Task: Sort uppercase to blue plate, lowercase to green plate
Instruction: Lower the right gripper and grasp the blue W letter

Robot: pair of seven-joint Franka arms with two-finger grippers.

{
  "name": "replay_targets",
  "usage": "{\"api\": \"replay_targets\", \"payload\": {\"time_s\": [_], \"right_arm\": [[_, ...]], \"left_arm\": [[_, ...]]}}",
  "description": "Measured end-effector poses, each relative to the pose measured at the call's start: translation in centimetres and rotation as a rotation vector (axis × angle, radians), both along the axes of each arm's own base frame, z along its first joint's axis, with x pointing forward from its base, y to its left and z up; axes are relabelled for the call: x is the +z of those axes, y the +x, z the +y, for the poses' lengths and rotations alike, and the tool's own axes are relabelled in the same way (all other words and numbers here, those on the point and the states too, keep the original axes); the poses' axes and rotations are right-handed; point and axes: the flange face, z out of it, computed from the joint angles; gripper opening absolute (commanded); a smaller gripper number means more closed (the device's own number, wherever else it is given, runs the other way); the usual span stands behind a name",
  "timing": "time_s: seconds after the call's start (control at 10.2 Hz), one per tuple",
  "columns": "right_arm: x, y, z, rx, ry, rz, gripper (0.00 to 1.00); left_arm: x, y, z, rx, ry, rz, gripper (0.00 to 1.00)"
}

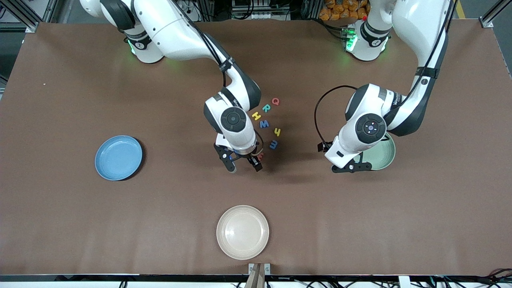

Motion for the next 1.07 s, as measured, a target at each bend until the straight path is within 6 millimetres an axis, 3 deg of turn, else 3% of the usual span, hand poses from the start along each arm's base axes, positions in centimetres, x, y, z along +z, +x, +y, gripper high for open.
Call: {"api": "replay_targets", "payload": {"time_s": [0.39,1.07], "right_arm": [[-0.5,0.4,-0.2,-0.015,0.01,0.023,0.9],[0.7,-2.9,3.6,0.564,0.04,0.042,0.93]], "left_arm": [[-0.5,0.1,0.0,0.0,0.0,0.002,1.0],[-0.7,0.2,0.1,0.003,-0.002,-0.002,1.0]]}}
